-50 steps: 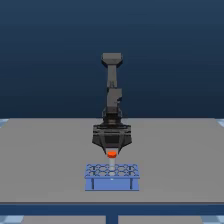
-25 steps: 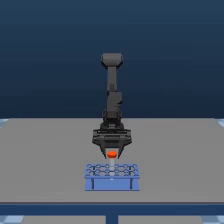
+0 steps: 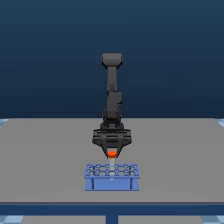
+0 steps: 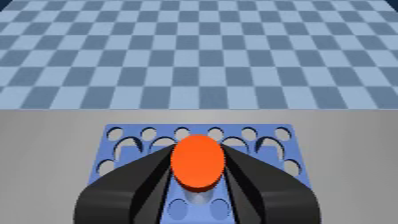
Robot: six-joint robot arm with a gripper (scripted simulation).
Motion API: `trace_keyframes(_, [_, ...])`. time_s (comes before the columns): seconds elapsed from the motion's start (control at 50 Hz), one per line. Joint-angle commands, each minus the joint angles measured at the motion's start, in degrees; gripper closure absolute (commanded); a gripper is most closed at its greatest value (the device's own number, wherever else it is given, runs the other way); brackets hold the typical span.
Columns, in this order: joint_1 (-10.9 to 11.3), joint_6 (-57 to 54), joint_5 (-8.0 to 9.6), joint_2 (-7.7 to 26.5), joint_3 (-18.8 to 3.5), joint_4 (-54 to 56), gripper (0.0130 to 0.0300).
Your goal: Pick up the centrifuge tube on the rack
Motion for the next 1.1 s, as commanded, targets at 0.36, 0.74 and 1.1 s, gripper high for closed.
trace_keyframes(0.36, [0.0, -0.03, 2.79, -1.87, -0.92, 0.03, 0.03])
trace_keyframes(0.74, [0.0, -0.18, 9.64, -6.05, -3.6, 0.18, 0.03])
trace_keyframes(1.1, [0.0, -0.65, 11.64, -7.15, -4.5, 0.65, 0.03])
